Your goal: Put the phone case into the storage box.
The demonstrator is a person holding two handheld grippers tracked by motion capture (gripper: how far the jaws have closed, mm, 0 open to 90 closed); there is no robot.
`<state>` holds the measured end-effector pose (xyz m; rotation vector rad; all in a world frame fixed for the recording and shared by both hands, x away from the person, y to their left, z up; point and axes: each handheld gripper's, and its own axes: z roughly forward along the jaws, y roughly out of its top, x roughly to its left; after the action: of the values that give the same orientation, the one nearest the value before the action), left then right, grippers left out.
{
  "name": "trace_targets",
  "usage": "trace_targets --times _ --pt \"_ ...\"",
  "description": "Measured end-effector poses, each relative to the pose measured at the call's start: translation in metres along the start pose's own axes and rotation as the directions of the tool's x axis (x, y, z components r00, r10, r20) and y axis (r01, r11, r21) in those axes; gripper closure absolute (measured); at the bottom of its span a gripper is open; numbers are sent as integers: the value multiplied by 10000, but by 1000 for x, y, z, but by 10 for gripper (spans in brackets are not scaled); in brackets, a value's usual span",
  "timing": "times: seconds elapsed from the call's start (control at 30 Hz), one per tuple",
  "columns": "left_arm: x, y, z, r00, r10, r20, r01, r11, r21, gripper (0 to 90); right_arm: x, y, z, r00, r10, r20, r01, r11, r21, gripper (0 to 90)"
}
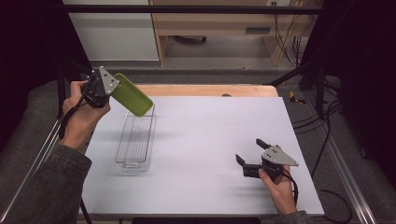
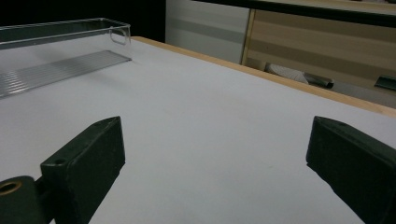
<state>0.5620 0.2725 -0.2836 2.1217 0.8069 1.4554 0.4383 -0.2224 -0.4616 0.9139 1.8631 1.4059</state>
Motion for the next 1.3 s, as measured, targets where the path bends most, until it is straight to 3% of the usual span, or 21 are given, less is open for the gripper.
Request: trace_targets --times 0.2,0.6,0.73,1.3 --pt "-1 -1 4 9991 426 -76 -427 9989 -170 874 0 0 -1 10000 5 -29 -5 10000 -58 46" --pt "0 -4 12 9981 553 -285 -556 9984 -78 874 0 2 -5 9999 37 -130 -41 9994 -342 43" --pt "0 -4 14 9957 812 -436 -814 9967 -43 874 1 1 -7 9999 28 -168 -34 9994 -345 42" --pt "-2 -9 24 9907 1152 -720 -1153 9933 37 874 0 -2 -14 9999 84 -111 -89 9990 -428 43"
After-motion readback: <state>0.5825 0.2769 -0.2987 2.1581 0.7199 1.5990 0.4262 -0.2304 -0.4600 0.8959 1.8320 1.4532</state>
